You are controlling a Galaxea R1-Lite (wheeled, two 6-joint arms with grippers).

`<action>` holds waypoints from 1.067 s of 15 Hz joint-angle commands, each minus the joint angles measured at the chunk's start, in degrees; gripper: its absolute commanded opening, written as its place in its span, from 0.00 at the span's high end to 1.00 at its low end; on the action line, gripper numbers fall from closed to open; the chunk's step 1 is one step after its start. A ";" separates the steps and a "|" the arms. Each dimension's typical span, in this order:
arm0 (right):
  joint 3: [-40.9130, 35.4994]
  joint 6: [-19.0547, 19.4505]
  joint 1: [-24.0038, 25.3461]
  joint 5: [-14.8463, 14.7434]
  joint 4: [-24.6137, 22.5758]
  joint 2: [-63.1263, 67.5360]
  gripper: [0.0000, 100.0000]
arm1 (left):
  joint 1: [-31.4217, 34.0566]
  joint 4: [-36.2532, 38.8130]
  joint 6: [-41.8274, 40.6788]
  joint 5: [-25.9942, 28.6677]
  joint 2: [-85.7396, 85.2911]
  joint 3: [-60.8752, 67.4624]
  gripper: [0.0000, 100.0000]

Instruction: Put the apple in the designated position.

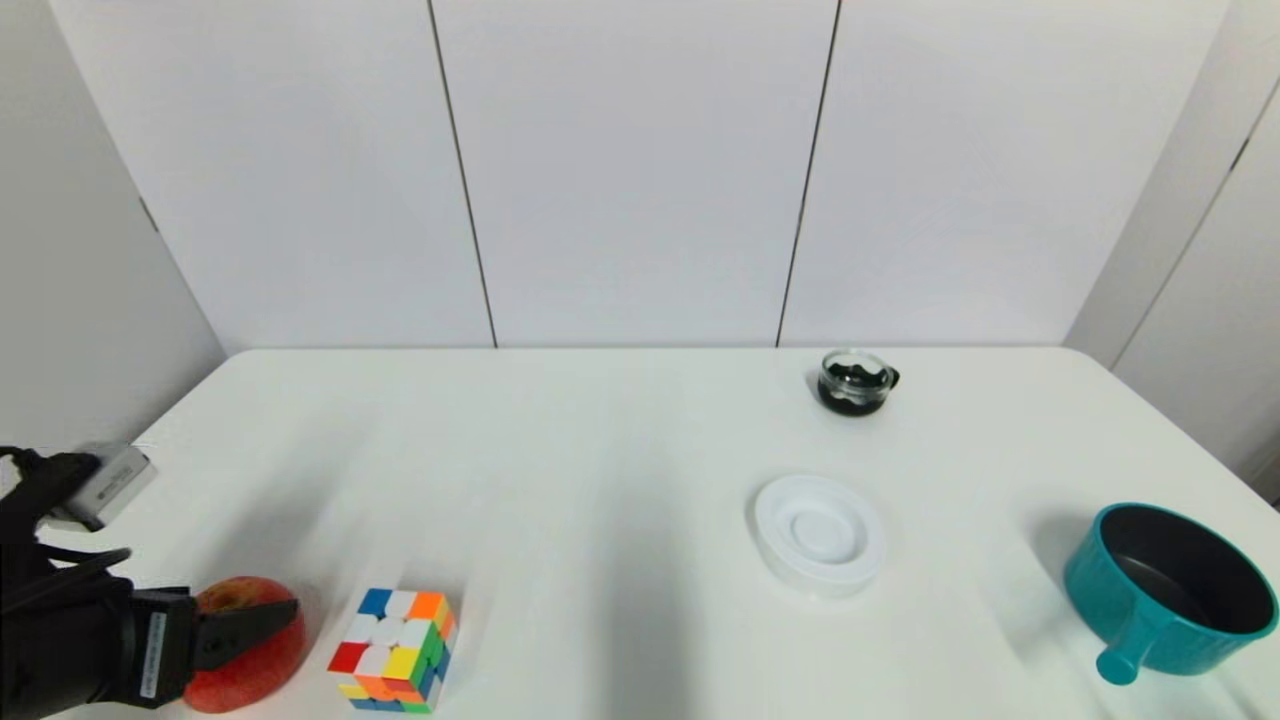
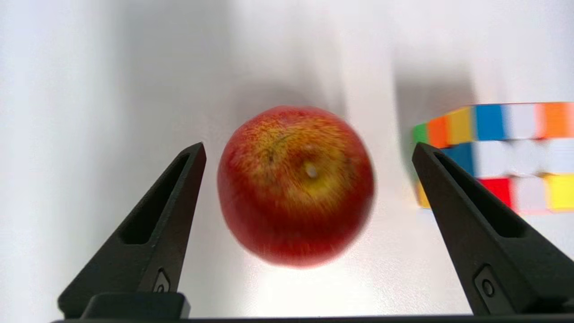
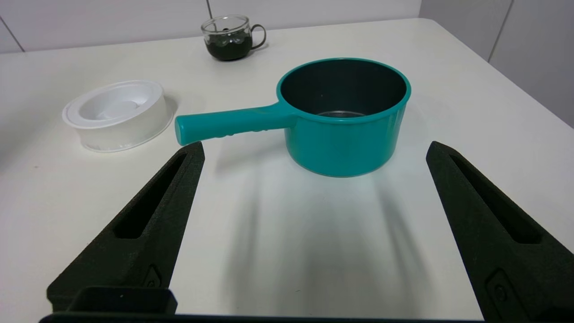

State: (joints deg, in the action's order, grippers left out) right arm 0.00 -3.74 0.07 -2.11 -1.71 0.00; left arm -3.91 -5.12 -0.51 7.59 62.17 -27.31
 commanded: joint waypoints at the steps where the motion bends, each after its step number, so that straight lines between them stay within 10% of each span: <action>1: -0.70 -0.04 0.01 0.00 -0.05 0.00 0.00 | 0.22 14.52 -2.92 -0.04 -25.61 16.32 0.00; 8: -0.62 -0.04 0.01 0.00 -0.05 0.00 0.00 | 3.56 8.90 -3.36 -3.90 -61.64 27.22 0.00; 16: -0.70 -0.04 0.01 0.00 -0.05 0.00 0.00 | 3.56 5.03 -0.72 -7.24 -62.17 27.31 0.00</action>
State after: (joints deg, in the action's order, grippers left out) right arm 0.00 -3.77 0.07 -2.11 -1.73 0.00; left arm -0.40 -0.13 -3.30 0.41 0.79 -0.13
